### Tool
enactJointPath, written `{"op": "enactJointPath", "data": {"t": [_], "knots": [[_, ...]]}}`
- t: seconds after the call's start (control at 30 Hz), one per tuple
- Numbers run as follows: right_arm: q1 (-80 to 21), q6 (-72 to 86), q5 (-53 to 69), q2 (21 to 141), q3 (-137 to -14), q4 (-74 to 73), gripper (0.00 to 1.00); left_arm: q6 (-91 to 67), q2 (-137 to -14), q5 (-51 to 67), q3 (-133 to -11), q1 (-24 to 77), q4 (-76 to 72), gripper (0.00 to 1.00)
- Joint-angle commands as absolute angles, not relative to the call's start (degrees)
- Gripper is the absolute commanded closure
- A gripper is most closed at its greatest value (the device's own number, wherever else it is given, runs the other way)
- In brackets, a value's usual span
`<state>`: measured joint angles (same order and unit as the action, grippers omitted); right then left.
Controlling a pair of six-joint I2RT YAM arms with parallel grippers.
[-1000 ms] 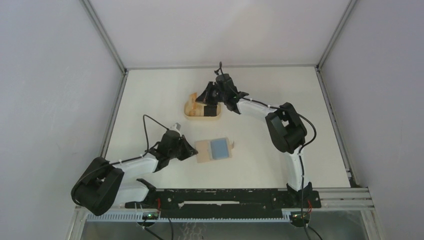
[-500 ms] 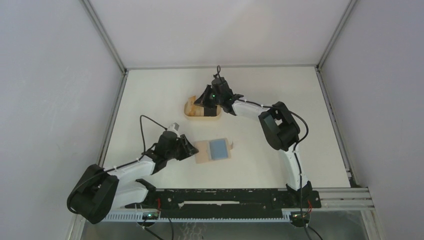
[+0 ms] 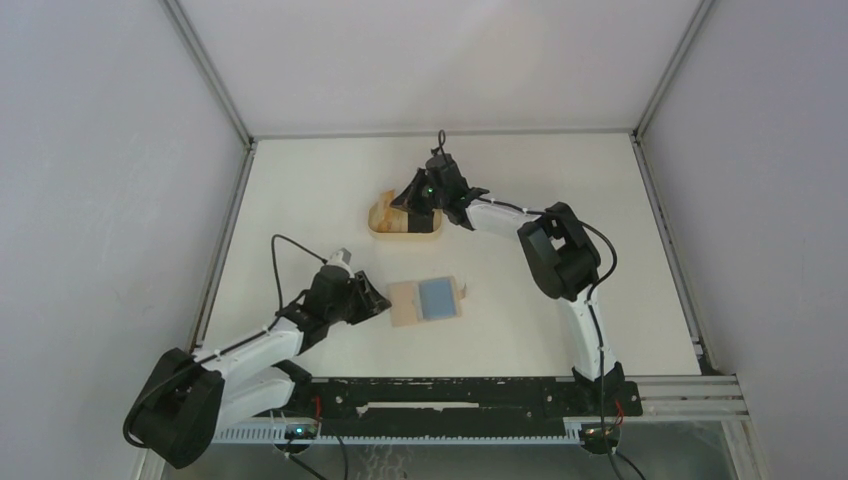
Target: Take the credit cards out of the card holder
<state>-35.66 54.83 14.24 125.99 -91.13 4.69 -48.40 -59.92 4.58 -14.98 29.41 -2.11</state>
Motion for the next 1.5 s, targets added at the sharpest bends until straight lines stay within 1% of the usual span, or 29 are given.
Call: {"op": "enactJointPath", "data": {"t": [0.0, 0.47, 0.53, 0.63, 0.73, 0.8, 1.0, 1.13, 1.23, 1.33, 1.47], "knots": [[-35.57, 55.14, 15.33, 126.92, -91.14, 4.84, 1.00, -46.41, -57.84, 1.61, -13.07, 28.57, 4.76, 0.50], [-36.47, 54.43, 18.38, 129.03, -93.03, -1.49, 1.00, -46.67, -57.52, 1.75, -13.29, 28.39, 5.47, 0.49], [-36.49, 54.32, 18.98, 129.51, -93.92, -2.32, 0.89, -46.67, -57.70, 1.84, -13.40, 28.39, 5.53, 0.49], [-36.47, 53.95, 19.57, 129.92, -95.04, -3.10, 0.67, -46.67, -57.74, 1.77, -13.44, 28.39, 5.54, 0.49], [-36.52, 52.68, 19.40, 129.73, -96.36, -4.88, 0.55, -46.76, -57.79, 1.65, -13.48, 28.39, 5.54, 0.49], [-36.34, 51.39, 18.90, 129.07, -97.40, -6.36, 0.51, -46.76, -57.83, 1.63, -13.67, 28.31, 5.54, 0.49], [-35.09, 47.01, 18.80, 125.15, -101.81, -10.57, 0.45, -46.08, -58.76, 1.56, -14.75, 28.30, 5.97, 0.48], [-34.28, 41.08, 21.56, 119.98, -103.79, -11.85, 0.44, -45.26, -60.12, 1.43, -15.92, 27.91, 7.07, 0.48], [-34.95, 34.01, 18.79, 114.85, -103.61, -16.76, 0.44, -44.94, -59.88, 0.96, -16.77, 27.22, 8.49, 0.48], [-36.85, 28.39, 11.90, 108.21, -98.62, -21.72, 0.44, -44.61, -60.04, 0.76, -18.30, 26.31, 9.58, 0.46], [-39.77, 25.60, 2.78, 98.89, -85.39, -25.22, 0.41, -44.38, -61.33, 1.53, -20.37, 24.77, 10.18, 0.45]]}}
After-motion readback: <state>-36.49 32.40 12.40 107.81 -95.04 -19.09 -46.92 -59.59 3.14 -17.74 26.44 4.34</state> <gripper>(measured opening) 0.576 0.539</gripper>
